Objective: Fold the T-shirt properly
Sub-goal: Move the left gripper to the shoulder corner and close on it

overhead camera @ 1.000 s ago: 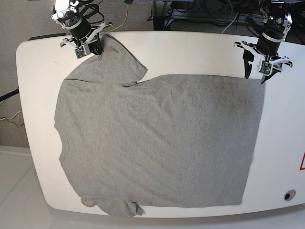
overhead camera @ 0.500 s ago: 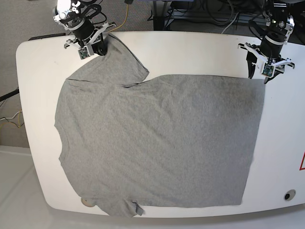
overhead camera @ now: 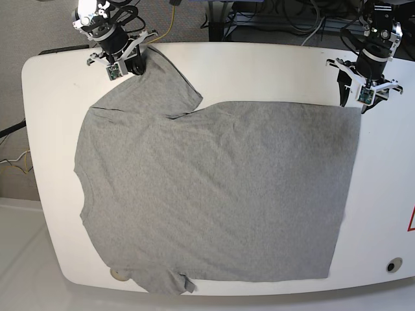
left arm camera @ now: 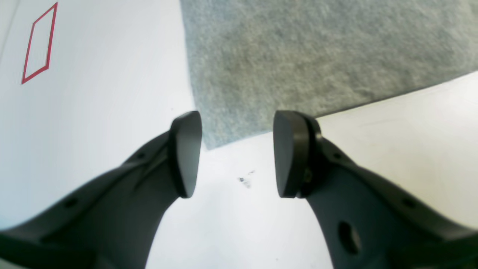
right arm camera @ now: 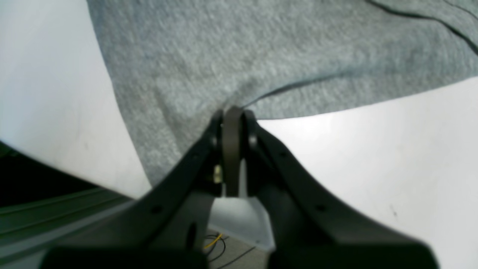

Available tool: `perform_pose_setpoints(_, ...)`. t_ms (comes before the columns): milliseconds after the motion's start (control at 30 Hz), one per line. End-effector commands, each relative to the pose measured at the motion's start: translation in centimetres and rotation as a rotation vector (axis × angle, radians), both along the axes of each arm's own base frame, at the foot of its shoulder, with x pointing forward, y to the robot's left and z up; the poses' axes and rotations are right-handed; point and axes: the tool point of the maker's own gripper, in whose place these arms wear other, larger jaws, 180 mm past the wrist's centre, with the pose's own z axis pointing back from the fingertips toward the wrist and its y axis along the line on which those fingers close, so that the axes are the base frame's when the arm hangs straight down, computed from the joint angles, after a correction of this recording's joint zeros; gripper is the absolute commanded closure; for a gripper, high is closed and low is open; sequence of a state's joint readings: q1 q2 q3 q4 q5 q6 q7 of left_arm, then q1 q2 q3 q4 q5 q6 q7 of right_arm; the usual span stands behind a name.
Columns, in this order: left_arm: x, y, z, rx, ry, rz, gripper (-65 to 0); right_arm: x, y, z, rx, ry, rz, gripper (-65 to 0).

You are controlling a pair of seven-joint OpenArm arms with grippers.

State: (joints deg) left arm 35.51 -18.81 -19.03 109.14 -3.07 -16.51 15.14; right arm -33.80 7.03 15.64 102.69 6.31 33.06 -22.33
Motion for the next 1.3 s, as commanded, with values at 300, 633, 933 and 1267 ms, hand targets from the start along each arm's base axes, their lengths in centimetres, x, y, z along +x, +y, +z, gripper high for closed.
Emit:
perform_pose_setpoints(300,0.0,-0.4,-1.3,-0.178,0.031,-0.024,-29.1,-0.1,-0.1,0.4,0.002,-0.011,0.002,0.0)
perform_pose_setpoints(633,0.8,3.0,-2.6,-0.252,0.058,0.053,-28.6,-0.1,0.1,0.4,0.004,-0.008,0.009,0.0)
perform_pose_setpoints(933,1.4,4.8,-4.7,-0.236,0.116,0.119,-26.6,-0.1,0.2,0.4,0.005,-0.009,0.011,0.0)
perform_pose_setpoints(1267,0.6,6.3,-7.5,-0.178,0.193,0.155,-27.0,0.2,0.4,0.7,0.01,-0.023,0.018,0.0)
